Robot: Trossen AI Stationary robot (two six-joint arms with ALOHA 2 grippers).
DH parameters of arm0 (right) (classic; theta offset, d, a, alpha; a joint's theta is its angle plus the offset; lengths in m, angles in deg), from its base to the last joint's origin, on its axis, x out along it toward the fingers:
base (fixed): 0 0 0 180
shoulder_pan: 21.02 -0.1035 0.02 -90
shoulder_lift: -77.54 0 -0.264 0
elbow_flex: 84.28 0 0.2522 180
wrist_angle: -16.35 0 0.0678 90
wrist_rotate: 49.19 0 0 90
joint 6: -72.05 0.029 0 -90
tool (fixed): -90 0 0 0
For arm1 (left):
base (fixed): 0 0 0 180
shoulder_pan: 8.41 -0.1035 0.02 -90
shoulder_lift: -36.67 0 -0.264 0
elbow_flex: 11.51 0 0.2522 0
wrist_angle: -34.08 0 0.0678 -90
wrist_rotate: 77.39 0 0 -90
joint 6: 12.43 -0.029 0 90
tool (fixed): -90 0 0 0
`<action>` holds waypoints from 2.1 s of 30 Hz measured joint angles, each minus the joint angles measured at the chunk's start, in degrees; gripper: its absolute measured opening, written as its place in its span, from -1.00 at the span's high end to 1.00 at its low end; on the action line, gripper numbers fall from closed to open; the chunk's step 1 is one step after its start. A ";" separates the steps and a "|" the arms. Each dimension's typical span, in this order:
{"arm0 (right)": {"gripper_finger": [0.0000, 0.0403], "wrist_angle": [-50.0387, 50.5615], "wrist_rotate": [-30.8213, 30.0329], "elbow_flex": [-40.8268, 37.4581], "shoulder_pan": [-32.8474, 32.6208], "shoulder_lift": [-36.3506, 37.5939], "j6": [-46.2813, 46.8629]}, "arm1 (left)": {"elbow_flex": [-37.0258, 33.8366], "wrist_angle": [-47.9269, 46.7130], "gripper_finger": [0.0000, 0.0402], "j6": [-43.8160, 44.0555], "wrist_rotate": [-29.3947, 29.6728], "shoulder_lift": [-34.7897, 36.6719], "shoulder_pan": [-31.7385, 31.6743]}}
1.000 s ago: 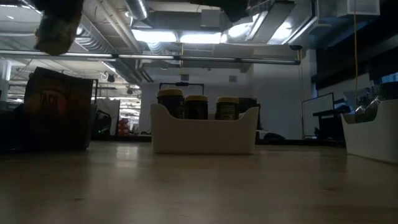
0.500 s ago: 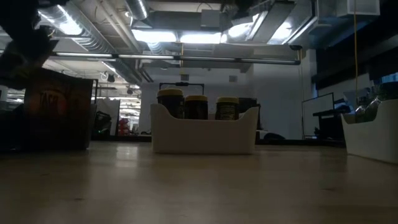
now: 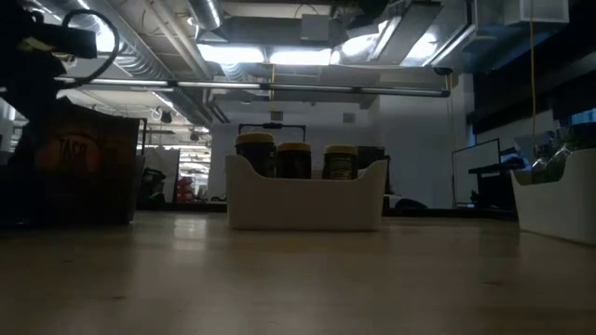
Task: Sort spices by type
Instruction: Put the orange seasoning pack into the black bin, then adjust the black bin
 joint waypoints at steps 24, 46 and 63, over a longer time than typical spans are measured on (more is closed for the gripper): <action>-0.10 -0.32 -3.78 0.02 0.00 -2.30 -0.03 | -8.61 12.96 0.96 -0.24 3.71 0.03 -2.84; -0.10 -0.72 -3.81 0.00 0.00 -2.89 -0.17 | 6.10 0.29 0.16 -8.14 0.24 2.87 -3.67; -0.10 -0.87 -3.78 0.00 0.00 -2.86 -0.24 | 9.48 42.99 0.16 -55.14 -3.62 -1.65 -3.28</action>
